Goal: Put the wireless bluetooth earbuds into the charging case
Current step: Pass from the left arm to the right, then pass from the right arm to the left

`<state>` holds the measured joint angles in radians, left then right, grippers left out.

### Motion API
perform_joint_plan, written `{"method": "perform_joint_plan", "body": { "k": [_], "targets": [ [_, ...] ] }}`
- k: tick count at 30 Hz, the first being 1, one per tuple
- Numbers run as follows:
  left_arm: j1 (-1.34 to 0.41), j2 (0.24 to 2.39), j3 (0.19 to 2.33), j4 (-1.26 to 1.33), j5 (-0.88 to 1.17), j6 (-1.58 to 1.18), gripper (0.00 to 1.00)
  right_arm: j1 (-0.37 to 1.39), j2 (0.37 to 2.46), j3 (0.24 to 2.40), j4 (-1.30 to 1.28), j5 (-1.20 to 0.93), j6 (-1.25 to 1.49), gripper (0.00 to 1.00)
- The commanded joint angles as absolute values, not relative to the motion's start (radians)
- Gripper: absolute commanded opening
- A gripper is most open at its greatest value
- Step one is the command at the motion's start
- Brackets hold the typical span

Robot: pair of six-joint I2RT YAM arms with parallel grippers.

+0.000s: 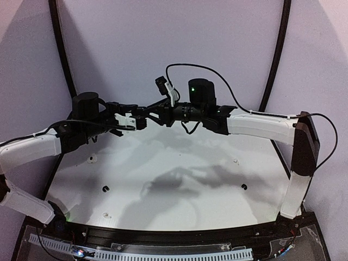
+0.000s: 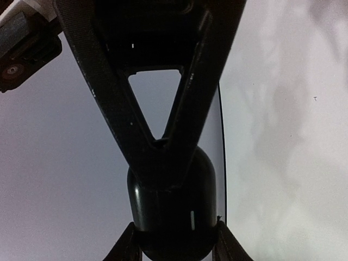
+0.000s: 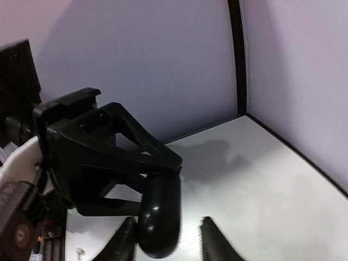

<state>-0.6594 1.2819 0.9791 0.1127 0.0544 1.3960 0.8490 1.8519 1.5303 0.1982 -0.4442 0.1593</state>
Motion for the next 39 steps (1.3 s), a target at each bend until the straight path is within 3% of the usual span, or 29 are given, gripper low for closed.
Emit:
{"method": "perform_joint_plan", "body": {
  "k": [1, 4, 6, 10, 11, 12, 13, 14, 16, 18, 26, 31, 39],
  "targets": [
    [-0.668, 1.252, 0.962, 0.142, 0.056, 1.412, 0.01, 0.856, 1.865, 1.567, 0.235, -0.429, 0.130, 0.32],
    [-0.669, 1.252, 0.962, 0.147, 0.061, 1.414, 0.01, 0.856, 1.870, 1.574, 0.236, -0.441, 0.120, 0.17],
    [-0.672, 1.252, 0.958, 0.157, 0.056, 1.413, 0.01, 0.856, 1.877, 1.589, 0.214, -0.444, 0.113, 0.02],
    [-0.675, 1.249, 0.957, 0.164, 0.054, 1.398, 0.02, 0.856, 1.866, 1.576, 0.208, -0.433, 0.093, 0.00],
    [-0.675, 1.246, 0.963, 0.138, 0.057, 1.391, 0.08, 0.855, 1.861, 1.570, 0.212, -0.431, 0.092, 0.00],
    [-0.675, 1.243, 0.972, 0.107, 0.073, 1.380, 0.33, 0.851, 1.849, 1.560, 0.220, -0.433, 0.090, 0.00],
    [-0.675, 1.238, 1.002, 0.020, 0.098, 1.353, 0.50, 0.846, 1.836, 1.544, 0.236, -0.438, 0.091, 0.00],
    [-0.674, 1.237, 1.022, -0.032, 0.116, 1.331, 0.74, 0.838, 1.823, 1.533, 0.247, -0.444, 0.094, 0.00],
    [-0.672, 1.239, 1.090, -0.182, 0.162, 1.256, 0.94, 0.815, 1.788, 1.490, 0.290, -0.468, 0.105, 0.00],
    [-0.667, 1.245, 1.180, -0.346, 0.226, 1.194, 0.98, 0.792, 1.742, 1.451, 0.319, -0.493, 0.101, 0.00],
    [-0.596, 1.341, 1.519, -0.720, 0.454, 0.871, 0.98, 0.756, 1.600, 1.341, 0.345, -0.692, -0.084, 0.00],
    [-0.588, 1.412, 1.643, -0.776, 0.637, 0.692, 0.85, 0.756, 1.544, 1.304, 0.346, -0.717, -0.139, 0.00],
    [-0.622, 1.533, 1.805, -0.901, 0.689, 0.614, 0.70, 0.757, 1.561, 1.333, 0.354, -0.743, -0.107, 0.00]
  ]
}}
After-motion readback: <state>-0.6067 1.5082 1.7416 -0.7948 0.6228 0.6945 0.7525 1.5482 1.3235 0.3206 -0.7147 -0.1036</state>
